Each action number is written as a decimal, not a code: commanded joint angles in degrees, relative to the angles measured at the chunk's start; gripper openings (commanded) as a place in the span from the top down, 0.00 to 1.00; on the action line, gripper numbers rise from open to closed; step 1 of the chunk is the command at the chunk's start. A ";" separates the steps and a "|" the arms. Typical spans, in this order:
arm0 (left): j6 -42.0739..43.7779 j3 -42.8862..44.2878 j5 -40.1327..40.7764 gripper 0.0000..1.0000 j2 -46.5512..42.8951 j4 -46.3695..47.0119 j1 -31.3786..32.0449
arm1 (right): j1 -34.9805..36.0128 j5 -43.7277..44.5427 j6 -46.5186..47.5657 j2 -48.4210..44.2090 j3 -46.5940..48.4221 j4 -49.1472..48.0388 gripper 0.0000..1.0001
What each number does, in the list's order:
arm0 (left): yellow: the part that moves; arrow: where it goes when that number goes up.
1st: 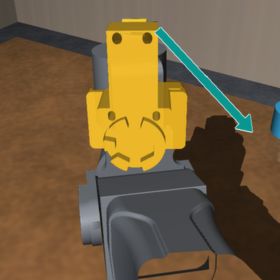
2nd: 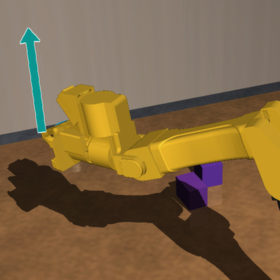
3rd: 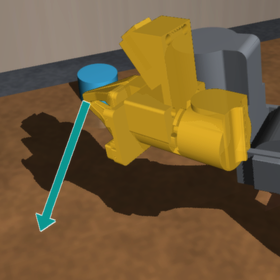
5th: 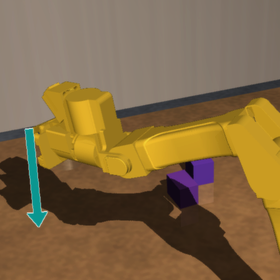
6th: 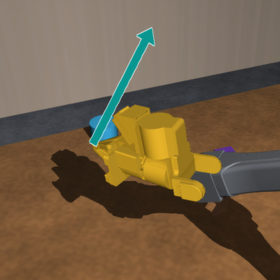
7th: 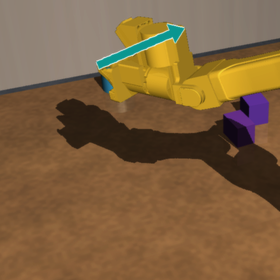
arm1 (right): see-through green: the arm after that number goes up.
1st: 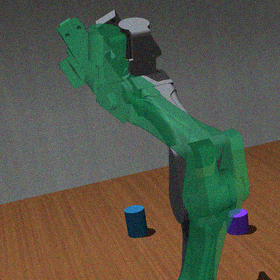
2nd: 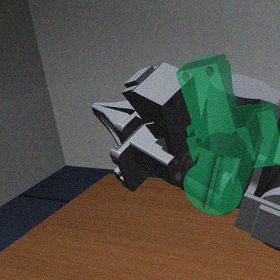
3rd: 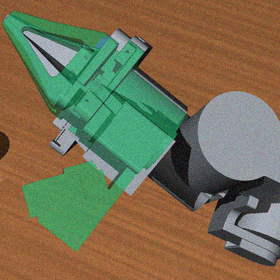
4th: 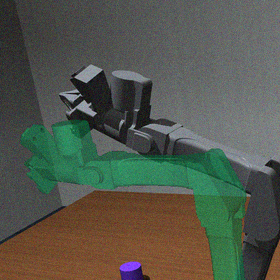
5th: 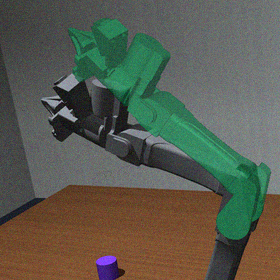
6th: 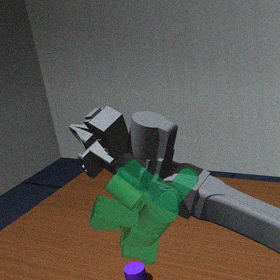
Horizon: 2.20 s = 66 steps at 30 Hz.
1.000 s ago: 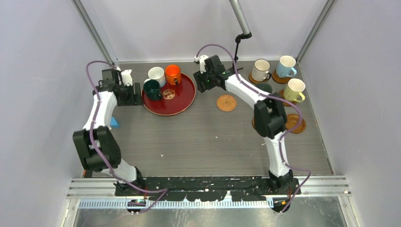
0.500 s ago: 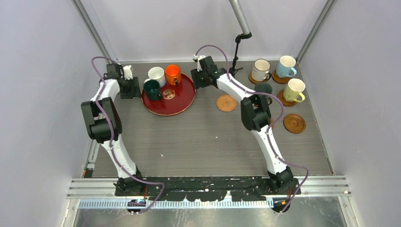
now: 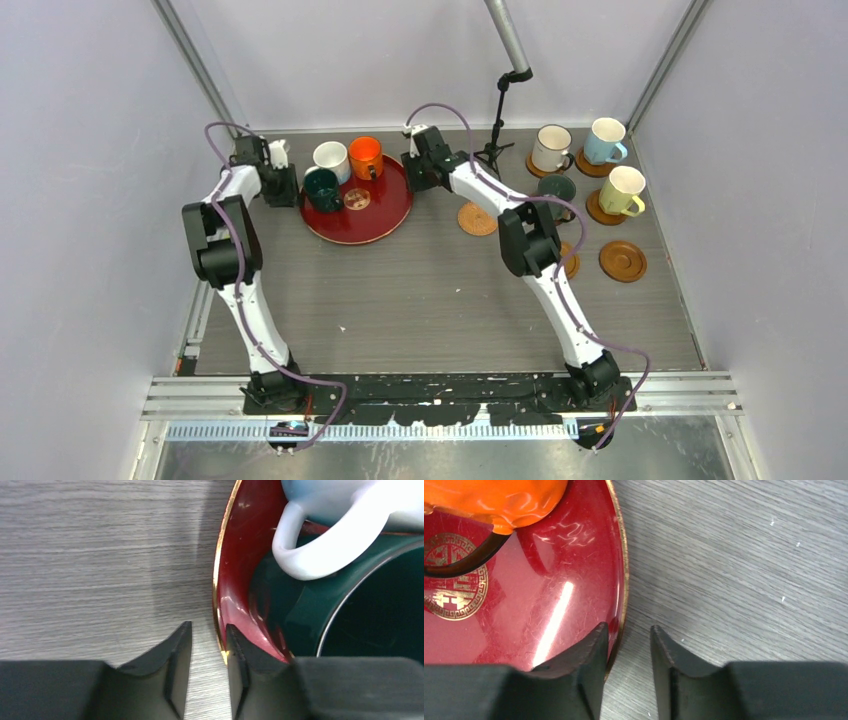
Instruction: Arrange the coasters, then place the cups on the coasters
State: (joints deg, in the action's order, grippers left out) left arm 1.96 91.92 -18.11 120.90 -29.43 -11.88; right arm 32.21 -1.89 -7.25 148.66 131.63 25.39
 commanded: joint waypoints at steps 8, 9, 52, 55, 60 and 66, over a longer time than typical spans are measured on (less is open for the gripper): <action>2.86 -9.18 -0.87 0.97 -7.08 1.22 2.33 | 1.49 4.16 0.75 -7.85 -10.02 0.02 0.99; 3.18 -10.75 -0.85 0.97 -8.49 1.03 2.46 | 1.60 4.26 0.70 -9.03 -11.90 0.28 1.00; -1.40 -32.33 17.44 0.00 -56.13 -9.58 3.94 | 17.58 9.30 -7.01 -32.73 -30.58 10.24 0.43; -1.65 -31.90 17.15 0.00 -57.08 -9.86 3.95 | 18.61 11.31 -7.48 -29.15 -26.97 11.18 0.43; -3.49 -32.09 17.47 0.00 -58.24 -9.33 3.97 | 18.67 14.28 -8.72 -25.08 -23.19 12.18 0.45; -3.88 -34.27 17.30 0.00 -60.63 -6.42 3.96 | 18.62 18.18 -7.68 -22.90 -22.27 11.50 0.47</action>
State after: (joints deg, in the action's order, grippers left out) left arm -0.62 58.08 -1.50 63.31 -39.70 -7.64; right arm 51.09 11.99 -14.94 125.71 106.02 37.67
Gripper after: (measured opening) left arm 0.996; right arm 0.532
